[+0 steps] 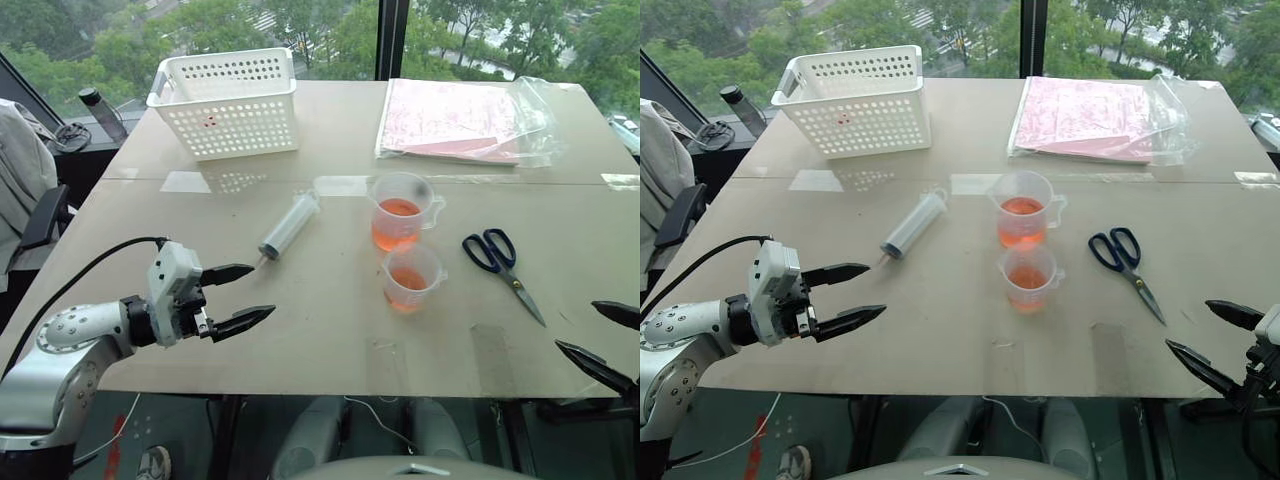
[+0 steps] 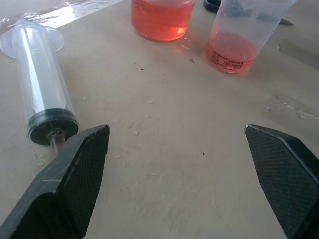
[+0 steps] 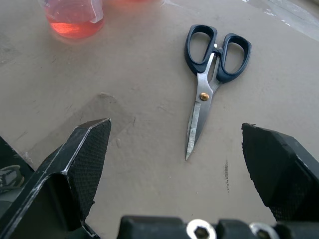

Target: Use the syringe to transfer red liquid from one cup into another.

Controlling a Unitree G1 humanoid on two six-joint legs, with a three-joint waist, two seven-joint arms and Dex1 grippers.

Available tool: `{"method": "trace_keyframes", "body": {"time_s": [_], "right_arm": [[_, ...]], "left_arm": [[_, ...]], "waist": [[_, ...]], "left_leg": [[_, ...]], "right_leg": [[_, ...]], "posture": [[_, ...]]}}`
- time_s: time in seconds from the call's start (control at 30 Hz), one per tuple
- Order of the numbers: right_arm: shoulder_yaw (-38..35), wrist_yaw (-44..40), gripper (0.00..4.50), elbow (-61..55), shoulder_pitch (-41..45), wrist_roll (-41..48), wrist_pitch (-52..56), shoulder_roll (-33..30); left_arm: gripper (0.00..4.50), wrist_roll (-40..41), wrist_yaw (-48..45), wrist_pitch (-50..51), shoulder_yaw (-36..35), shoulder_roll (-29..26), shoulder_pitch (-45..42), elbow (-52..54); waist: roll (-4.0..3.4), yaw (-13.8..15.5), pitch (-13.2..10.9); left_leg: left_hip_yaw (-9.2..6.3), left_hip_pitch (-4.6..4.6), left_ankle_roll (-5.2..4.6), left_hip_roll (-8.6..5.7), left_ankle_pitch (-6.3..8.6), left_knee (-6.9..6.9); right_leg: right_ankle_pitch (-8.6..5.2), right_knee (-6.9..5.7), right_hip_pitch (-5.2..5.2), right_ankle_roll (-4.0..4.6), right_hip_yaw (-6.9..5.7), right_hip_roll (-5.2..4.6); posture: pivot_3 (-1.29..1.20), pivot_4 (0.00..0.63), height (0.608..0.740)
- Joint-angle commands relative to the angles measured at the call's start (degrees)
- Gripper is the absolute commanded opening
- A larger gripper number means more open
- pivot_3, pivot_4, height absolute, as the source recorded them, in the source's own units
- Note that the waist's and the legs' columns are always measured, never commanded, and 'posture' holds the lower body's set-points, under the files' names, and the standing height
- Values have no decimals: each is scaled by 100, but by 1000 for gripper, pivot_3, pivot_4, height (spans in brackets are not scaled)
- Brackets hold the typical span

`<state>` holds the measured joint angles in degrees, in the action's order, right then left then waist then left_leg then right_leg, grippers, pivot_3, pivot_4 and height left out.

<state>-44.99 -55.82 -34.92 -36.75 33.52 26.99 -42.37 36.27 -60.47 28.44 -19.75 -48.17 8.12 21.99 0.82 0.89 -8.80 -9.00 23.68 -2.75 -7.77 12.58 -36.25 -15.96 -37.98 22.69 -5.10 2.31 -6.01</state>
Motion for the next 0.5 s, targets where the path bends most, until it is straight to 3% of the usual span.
{"method": "trace_keyframes", "body": {"time_s": [0.03,0.2,0.3,0.37,0.5], "right_arm": [[-42,179,4500,-198,290,163,-14,-53],[225,973,4500,-747,1184,756,763,-282],[357,1437,4500,-999,1469,806,1547,-780],[712,1801,4500,-889,1925,1033,2430,-1336],[1855,2636,4500,-250,3515,1463,3886,-1651]], "left_arm": [[4416,273,105,72,-111,25,-204,219],[4416,1144,60,608,-83,-52,-780,653],[4416,1429,11,785,10,-179,-1053,887],[4416,1452,-121,800,175,-286,-1245,1041],[4416,1615,-55,891,494,-290,-1724,1211]], "waist": [[0,2,0],[-3,-5,0],[-3,-2,-1],[-2,-3,-1],[0,-17,-3]], "left_leg": [[0,0,0,0,0,0],[0,-1,1,0,-1,-8],[0,2,1,0,-1,-6],[0,5,6,0,-4,-6],[12,3,1,2,-2,-7]], "right_leg": [[0,0,0,0,0,0],[8,-4,-1,3,-1,2],[8,0,0,2,-1,2],[9,1,3,2,-4,2],[9,1,-2,4,-3,1]], "posture": [[0,150,740],[0,150,740],[0,150,740],[0,150,740],[0,150,740]]}}
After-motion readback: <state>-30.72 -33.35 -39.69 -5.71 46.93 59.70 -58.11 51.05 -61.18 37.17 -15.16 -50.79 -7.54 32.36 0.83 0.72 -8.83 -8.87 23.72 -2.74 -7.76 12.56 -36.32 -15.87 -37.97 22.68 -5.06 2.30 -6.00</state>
